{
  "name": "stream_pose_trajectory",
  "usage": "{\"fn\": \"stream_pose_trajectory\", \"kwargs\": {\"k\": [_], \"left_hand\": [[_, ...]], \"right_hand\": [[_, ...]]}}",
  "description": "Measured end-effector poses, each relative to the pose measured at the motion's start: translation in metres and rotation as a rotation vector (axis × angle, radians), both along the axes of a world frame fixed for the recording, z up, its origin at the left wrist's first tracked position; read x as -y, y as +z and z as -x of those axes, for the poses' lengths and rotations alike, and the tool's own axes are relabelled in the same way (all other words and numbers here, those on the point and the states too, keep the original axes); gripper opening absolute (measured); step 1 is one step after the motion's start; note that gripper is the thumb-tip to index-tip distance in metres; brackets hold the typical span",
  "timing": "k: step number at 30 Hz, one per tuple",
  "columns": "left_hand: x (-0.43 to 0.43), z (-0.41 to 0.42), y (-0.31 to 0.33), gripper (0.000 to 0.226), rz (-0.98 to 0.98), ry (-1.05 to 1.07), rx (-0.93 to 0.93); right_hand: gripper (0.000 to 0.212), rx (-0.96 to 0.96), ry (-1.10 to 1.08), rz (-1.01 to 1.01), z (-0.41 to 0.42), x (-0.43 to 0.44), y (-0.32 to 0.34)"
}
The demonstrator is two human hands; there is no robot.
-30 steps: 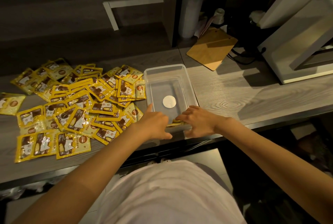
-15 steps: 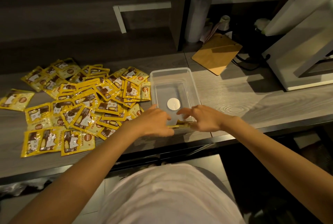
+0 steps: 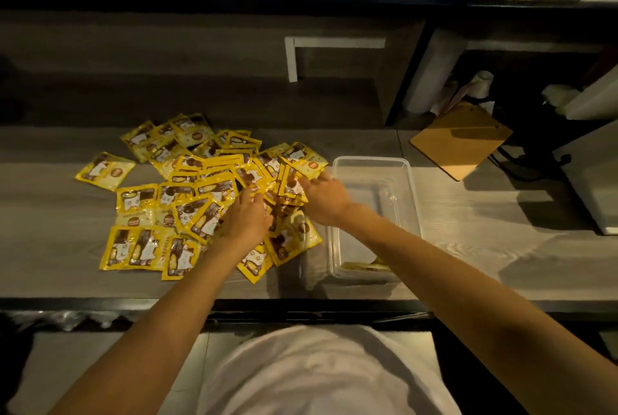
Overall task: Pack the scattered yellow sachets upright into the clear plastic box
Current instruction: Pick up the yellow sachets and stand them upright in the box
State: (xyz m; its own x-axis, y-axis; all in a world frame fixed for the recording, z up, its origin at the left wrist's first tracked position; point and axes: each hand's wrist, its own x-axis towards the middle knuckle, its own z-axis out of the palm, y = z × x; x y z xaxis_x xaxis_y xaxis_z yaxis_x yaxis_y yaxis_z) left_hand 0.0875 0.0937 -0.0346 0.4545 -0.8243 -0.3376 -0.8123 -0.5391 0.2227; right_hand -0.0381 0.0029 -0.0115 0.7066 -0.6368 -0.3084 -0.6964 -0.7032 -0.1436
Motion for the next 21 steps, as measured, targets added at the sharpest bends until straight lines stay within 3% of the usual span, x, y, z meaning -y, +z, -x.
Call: {"fn": "stream_pose_trajectory", "kwargs": {"k": [3,7,10,14,16,21], "left_hand": [[-0.002,-0.006,-0.014,0.074,-0.129,-0.090,-0.013],[0.000,-0.011,-0.022,0.074,-0.148,-0.154,0.045],[0.003,-0.016,-0.023,0.071,-0.022,-0.101,0.051],[0.016,-0.028,-0.018,0.056,0.184,-0.001,0.070],[0.026,-0.034,-0.016,0.047,0.229,0.001,0.135],[0.051,-0.052,-0.019,0.068,0.013,-0.004,-0.056]], "right_hand": [[0.059,-0.206,0.048,0.065,-0.021,0.005,-0.016],[0.071,-0.341,0.028,0.038,-0.035,0.009,-0.027],[0.074,-0.253,0.012,-0.013,-0.040,0.015,-0.033],[0.053,0.003,-0.054,-0.162,-0.044,0.026,-0.023],[0.047,0.041,-0.100,-0.175,-0.047,0.032,-0.021],[0.064,-0.075,-0.110,-0.128,-0.050,0.036,-0.031]]}}
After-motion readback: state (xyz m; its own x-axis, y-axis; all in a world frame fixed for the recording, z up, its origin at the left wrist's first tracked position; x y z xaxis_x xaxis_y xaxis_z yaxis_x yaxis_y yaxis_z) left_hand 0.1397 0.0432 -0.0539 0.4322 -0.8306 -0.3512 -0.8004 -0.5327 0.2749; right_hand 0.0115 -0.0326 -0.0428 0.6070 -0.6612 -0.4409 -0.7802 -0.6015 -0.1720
